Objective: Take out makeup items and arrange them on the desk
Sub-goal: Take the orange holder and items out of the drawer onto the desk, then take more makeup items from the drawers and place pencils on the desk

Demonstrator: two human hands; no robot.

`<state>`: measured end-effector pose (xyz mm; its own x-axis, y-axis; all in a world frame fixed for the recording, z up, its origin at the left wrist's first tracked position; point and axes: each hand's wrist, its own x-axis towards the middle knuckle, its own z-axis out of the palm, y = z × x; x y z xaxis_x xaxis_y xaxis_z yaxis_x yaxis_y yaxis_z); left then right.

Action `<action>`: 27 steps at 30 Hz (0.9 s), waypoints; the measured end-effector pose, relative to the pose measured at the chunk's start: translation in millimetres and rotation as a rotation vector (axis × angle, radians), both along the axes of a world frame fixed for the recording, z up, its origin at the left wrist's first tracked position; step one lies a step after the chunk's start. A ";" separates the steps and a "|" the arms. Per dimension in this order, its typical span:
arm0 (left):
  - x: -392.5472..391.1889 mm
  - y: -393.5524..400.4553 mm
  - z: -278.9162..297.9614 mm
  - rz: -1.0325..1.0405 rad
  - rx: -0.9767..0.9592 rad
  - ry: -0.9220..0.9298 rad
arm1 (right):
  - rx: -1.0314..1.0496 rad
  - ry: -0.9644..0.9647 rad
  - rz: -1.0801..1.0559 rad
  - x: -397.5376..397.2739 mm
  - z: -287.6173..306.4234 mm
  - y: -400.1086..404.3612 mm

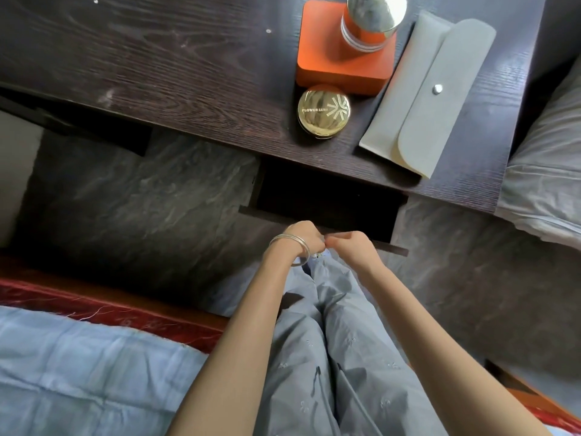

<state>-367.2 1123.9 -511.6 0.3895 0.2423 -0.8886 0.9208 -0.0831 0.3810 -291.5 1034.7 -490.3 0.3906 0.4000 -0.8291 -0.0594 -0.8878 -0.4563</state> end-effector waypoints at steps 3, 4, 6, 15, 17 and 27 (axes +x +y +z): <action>4.0 4.0 -4.2 0.061 0.070 -0.080 | 0.041 -0.060 -0.045 6.1 4.4 10.3; 5.6 5.0 -3.7 0.108 0.101 -0.106 | 0.043 -0.082 -0.072 8.6 4.9 13.6; 9.3 7.9 -1.1 0.226 0.139 -0.167 | 0.080 -0.099 -0.118 16.1 2.6 20.9; 51.5 38.9 -0.7 0.296 0.167 -0.222 | 0.136 0.036 -0.297 45.4 -9.1 51.0; 49.9 39.4 -0.8 0.286 0.158 -0.220 | 0.160 0.019 -0.256 45.1 -8.5 49.3; -30.3 25.2 22.7 0.902 0.161 -0.412 | 0.348 0.142 0.096 11.1 14.1 65.7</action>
<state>-397.5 1149.1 -488.9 0.2706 0.7038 -0.6569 0.4640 0.5025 0.7295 -280.4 1100.4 -476.2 0.2290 0.6962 -0.6804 -0.0682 -0.6857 -0.7247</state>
